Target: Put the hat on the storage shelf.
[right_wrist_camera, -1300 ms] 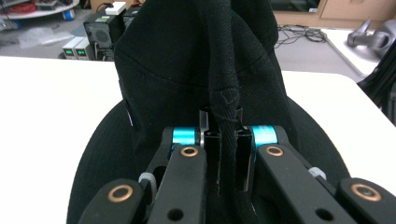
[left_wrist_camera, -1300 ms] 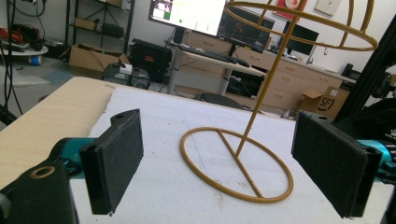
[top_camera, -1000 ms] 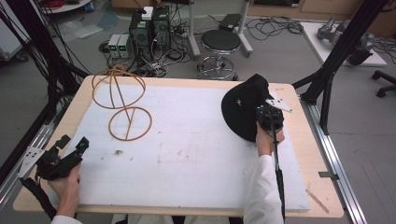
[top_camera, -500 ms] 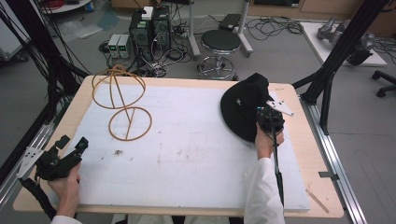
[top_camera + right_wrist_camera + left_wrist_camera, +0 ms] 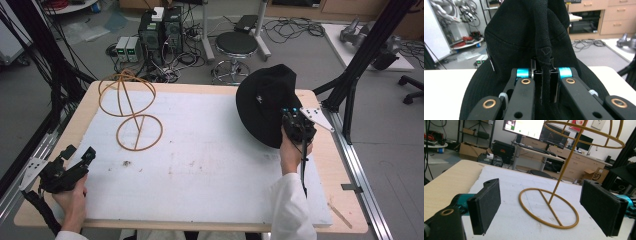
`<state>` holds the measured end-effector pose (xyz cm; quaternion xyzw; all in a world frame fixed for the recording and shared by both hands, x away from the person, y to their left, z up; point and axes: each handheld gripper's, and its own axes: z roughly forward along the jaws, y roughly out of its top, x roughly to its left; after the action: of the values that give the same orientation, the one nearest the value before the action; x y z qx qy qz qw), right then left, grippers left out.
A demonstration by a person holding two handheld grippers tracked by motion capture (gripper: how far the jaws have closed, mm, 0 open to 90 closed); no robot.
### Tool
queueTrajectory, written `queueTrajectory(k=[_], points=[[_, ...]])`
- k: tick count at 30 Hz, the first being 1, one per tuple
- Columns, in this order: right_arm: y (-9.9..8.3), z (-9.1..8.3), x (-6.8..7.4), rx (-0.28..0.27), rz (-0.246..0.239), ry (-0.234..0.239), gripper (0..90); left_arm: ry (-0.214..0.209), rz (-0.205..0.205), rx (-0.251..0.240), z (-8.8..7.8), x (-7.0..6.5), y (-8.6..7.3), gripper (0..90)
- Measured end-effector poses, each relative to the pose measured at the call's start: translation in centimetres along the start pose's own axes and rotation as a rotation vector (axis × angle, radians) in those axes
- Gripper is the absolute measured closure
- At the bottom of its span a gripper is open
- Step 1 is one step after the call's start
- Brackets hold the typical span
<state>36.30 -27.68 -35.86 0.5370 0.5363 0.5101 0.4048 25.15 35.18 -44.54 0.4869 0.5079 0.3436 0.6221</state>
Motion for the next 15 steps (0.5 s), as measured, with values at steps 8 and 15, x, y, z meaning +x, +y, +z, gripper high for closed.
queueTrajectory(k=[8, 15], points=[[2.1, -1.7, 0.8, -0.083, -0.027, 0.088, 88.3, 0.003, -0.005, -0.007, -0.1, 0.0, 0.1, 17.2], [5.1, -3.1, 3.1, -0.169, -0.058, 0.184, 88.3, 0.003, -0.025, -0.018, -0.4, 0.3, 0.2, 17.2]])
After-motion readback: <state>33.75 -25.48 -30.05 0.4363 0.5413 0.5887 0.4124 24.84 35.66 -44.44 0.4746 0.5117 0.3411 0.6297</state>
